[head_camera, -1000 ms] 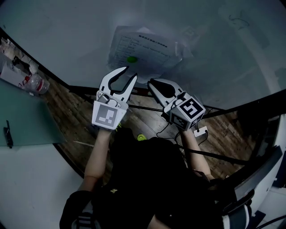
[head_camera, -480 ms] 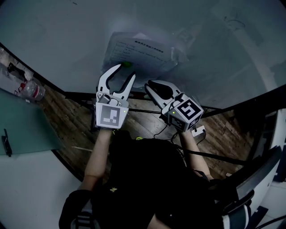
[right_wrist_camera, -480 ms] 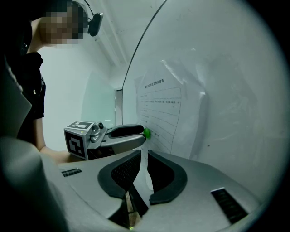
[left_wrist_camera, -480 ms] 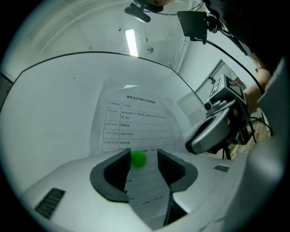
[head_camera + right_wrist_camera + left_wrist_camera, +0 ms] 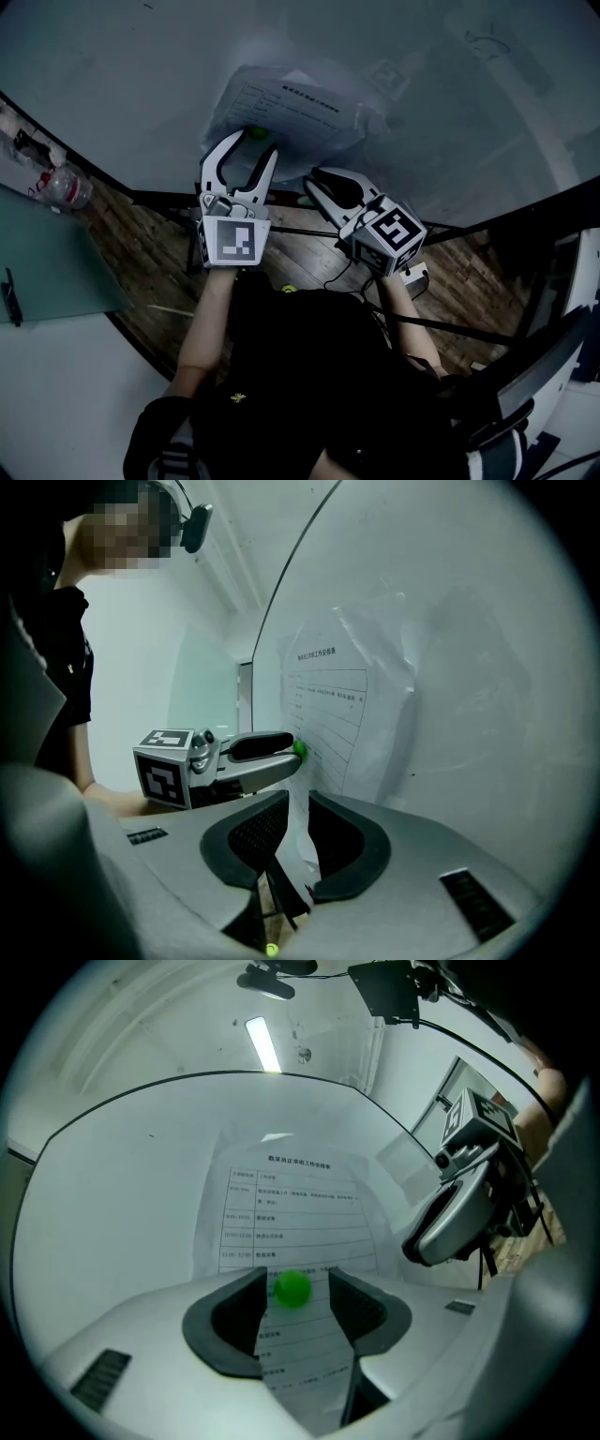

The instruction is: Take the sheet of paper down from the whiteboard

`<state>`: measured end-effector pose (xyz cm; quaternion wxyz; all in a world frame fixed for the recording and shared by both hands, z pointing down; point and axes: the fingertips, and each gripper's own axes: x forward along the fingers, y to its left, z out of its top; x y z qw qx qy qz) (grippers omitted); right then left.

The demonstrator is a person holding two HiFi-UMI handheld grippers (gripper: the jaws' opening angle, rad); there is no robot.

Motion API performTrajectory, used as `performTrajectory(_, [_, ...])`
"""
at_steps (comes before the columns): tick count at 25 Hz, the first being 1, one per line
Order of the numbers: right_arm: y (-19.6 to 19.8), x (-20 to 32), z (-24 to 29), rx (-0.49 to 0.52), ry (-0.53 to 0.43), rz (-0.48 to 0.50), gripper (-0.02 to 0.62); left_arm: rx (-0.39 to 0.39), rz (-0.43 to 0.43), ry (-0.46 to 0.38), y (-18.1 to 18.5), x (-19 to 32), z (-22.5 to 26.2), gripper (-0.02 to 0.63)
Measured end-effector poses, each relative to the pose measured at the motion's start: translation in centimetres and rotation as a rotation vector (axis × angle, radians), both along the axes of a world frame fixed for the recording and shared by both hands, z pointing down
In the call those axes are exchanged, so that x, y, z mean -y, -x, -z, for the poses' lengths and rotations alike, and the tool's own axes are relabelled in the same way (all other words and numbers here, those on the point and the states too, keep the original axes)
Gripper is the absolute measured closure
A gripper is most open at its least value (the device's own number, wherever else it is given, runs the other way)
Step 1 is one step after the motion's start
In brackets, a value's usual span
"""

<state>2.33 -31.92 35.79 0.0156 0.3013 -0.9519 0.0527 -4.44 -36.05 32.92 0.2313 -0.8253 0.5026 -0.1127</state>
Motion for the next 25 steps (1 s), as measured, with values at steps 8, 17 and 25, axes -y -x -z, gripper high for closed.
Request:
performTrajectory(8, [-1.3,-0.1,-0.2,0.001,0.002,-0.025,0.512,0.004,0.048,-0.016,-0.2,0.7,-0.2,0.384])
performTrajectory(17, [-2.0,0.0,-0.5,0.012,0.016,-0.048,0.511,-0.014,0.043,0.009,-0.3,0.7,-0.5,0.387])
performTrajectory(25, [-2.1,0.2,-0.6,0.017,0.027,-0.054,0.509,-0.004,0.078,-0.025,0.4,0.8,0.2,0.425])
